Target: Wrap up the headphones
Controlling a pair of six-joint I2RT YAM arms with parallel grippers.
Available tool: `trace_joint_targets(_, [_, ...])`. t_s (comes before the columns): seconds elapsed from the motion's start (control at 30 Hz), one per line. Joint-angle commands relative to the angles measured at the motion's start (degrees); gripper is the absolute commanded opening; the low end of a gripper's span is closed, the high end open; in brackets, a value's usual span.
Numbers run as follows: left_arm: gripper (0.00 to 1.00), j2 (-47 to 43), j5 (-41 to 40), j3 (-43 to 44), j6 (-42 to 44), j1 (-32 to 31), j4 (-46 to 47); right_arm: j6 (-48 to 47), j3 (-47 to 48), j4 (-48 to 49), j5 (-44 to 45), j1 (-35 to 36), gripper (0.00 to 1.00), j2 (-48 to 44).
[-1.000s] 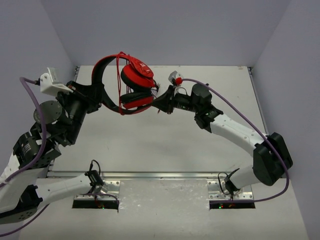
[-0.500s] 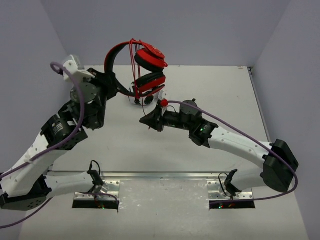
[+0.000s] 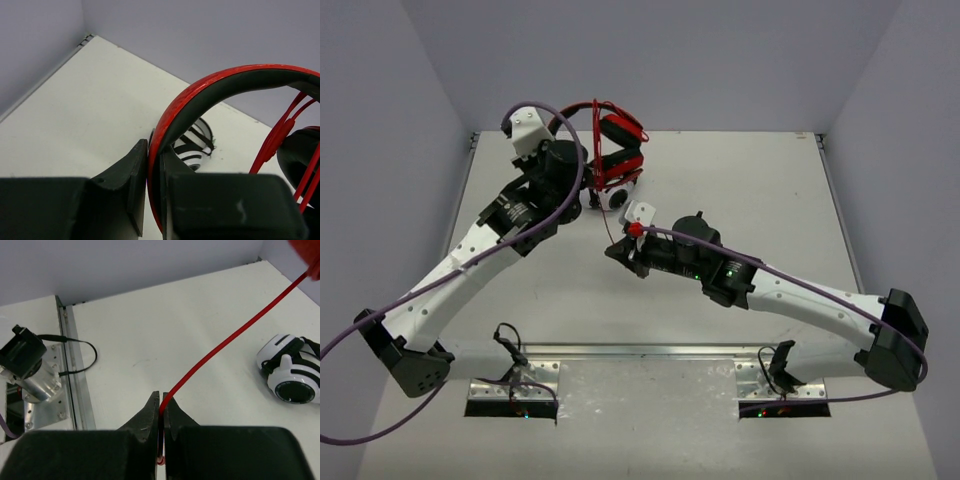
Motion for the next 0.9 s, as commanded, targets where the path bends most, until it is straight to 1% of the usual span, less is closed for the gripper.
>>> trace_joint_targets(0.0, [0.0,-0.93,-3.67,-4.48,-1.43,1.82,8.55,-2.99,5.75,-9.32,1.43,0.78,0.01,-2.04])
trace_joint_targets(0.1, [0.0,1.7,-6.49,-8.7,-3.7,2.17,7.25,-4.66,9.97,-15.9,2.03,0.87,0.01,-1.6])
trace_joint_targets(0.2, [0.0,2.94,-6.23,-12.92,-6.95,2.17,6.89,-9.49,13.67,-21.98,3.97,0.87,0.01,-0.9])
trace_joint_targets(0.23, [0.0,2.85,-5.44,-16.42,-6.88,2.09,7.84,-10.54,14.29,-23.13,3.88,0.87,0.01,-0.73])
trace_joint_targets(0.3, [0.0,2.24,-2.28,-20.04,-4.34,2.17,12.57,-14.06,16.48,-26.71,3.79,0.87,0.01,-0.2])
trace_joint_targets(0.33, [0.0,1.98,-0.97,-23.8,-2.68,2.09,14.77,-15.2,17.37,-28.22,3.62,0.87,0.01,0.5])
trace_joint_targets(0.37, [0.0,1.28,1.48,-25.49,-1.35,2.0,16.62,-17.39,17.98,-30.06,3.79,0.87,0.01,0.77])
trace_joint_targets(0.43, [0.0,0.13,5.09,-28.83,3.29,2.09,22.24,-19.77,18.43,-31.13,3.62,0.87,0.01,0.95])
trace_joint_targets(0.47, [0.0,-0.92,9.29,-32.33,6.8,2.09,26.53,-22.04,18.26,-31.74,3.88,0.87,0.01,0.95])
trace_joint_targets(0.53, [0.0,-2.06,14.48,-34.98,9.63,2.09,29.46,-25.99,17.82,-32.45,3.27,0.78,0.01,0.77])
trace_joint_targets(0.63, [0.01,-3.38,19.94,-39.03,12.45,1.82,33.5,-28.73,15.89,-32.28,1.77,0.69,0.01,-0.19])
trace_joint_targets(0.67, [0.0,-4.69,24.05,-41.56,13.5,1.56,37.78,-29.18,15.45,-32.1,1.42,0.69,0.01,-0.37])
trace_joint_targets(0.73, [0.0,-6.54,29.07,-43.69,16.05,0.07,40.71,-30.5,15.18,-32.54,-0.24,0.43,0.01,-1.07])
trace_joint_targets(0.87, [0.0,-9.53,32.52,-49.92,20.01,-4.23,46.86,-31.47,13.34,-32.89,-4.54,-1.67,0.01,-2.3])
